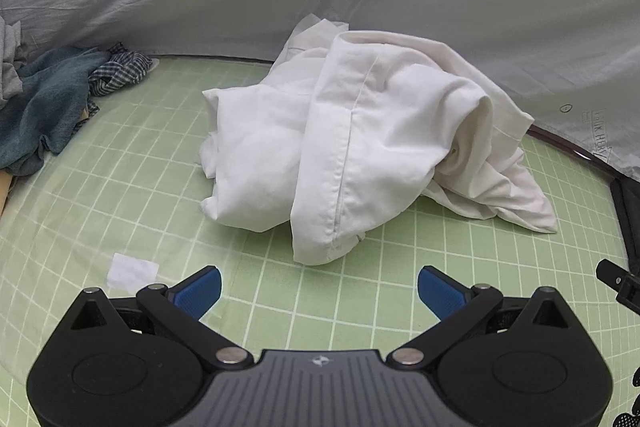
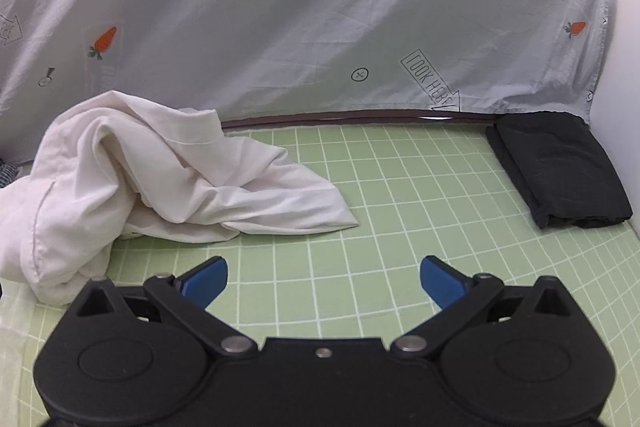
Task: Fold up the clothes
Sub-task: 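Reach both tools into the white shirt and close on its fabric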
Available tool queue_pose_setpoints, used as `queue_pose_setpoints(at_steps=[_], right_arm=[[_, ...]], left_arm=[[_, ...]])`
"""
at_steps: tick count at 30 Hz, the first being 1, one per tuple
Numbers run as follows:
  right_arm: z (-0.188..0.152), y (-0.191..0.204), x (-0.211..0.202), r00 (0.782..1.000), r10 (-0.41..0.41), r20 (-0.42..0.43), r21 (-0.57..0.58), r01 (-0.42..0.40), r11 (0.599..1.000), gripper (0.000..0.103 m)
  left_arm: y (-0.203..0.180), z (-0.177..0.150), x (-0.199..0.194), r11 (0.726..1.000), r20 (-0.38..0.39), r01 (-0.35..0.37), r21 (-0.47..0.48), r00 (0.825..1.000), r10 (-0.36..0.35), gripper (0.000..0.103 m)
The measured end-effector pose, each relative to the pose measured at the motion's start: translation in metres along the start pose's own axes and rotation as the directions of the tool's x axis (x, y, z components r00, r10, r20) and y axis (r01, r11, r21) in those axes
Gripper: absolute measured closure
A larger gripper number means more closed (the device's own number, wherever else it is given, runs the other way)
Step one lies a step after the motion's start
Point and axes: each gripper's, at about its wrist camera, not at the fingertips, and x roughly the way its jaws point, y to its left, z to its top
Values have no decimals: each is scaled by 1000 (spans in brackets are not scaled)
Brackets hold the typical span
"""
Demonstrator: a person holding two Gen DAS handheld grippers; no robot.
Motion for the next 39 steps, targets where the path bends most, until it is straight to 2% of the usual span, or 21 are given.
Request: queue_pose_setpoints(at_steps=[3,8,11,15,16,19,21,22,23,24,29,32,35,39], right_arm=[[14,2,34,1000,-6,-15,-1,6,1000,0],[41,1,104,999,-1,-33,-25,0,1000,1],[57,3,147,999,43,-29,-28,-44,999,6],[75,15,195,991,124,-42,-72,-127,989,7],[78,18,206,988,141,-60,-77,-145,986,8],[84,23,228,974,204,-104,-40,-209,977,25],[84,24,233,959,251,-129,20,-251,968,57],[81,25,232,955,263,-135,32,-261,965,60],[78,27,228,953,270,-136,26,-269,963,77],[74,28,224,951,278,-138,15,-279,960,86],[45,21,175,954,269,-135,25,-268,963,93],[12,6,130,957,255,-139,45,-251,967,94],[-32,-13,84,956,244,-164,87,-232,969,94],[-98,-26,20,957,208,-204,22,-208,978,94]], left_arm=[[2,7,30,1000,-42,-4,-3,999,4,2],[4,20,78,999,-116,26,-32,993,-29,18],[1,29,100,999,-124,42,-32,991,-45,24],[-3,40,121,997,-139,75,-18,987,-76,42],[-4,41,124,997,-144,76,-23,986,-78,44],[-5,43,127,997,-138,68,-33,988,-72,52],[-4,41,124,997,-122,70,-45,990,-75,62],[-4,40,122,996,-115,73,-53,990,-78,69],[-3,38,119,996,-107,76,-56,991,-82,71],[-4,37,116,996,-94,77,-48,992,-82,73],[-8,28,81,998,-3,3,57,1000,-3,80],[6,14,54,997,41,-32,66,999,30,84],[30,-5,30,998,41,-56,27,998,55,86],[57,-43,10,995,13,-97,11,995,97,87]])
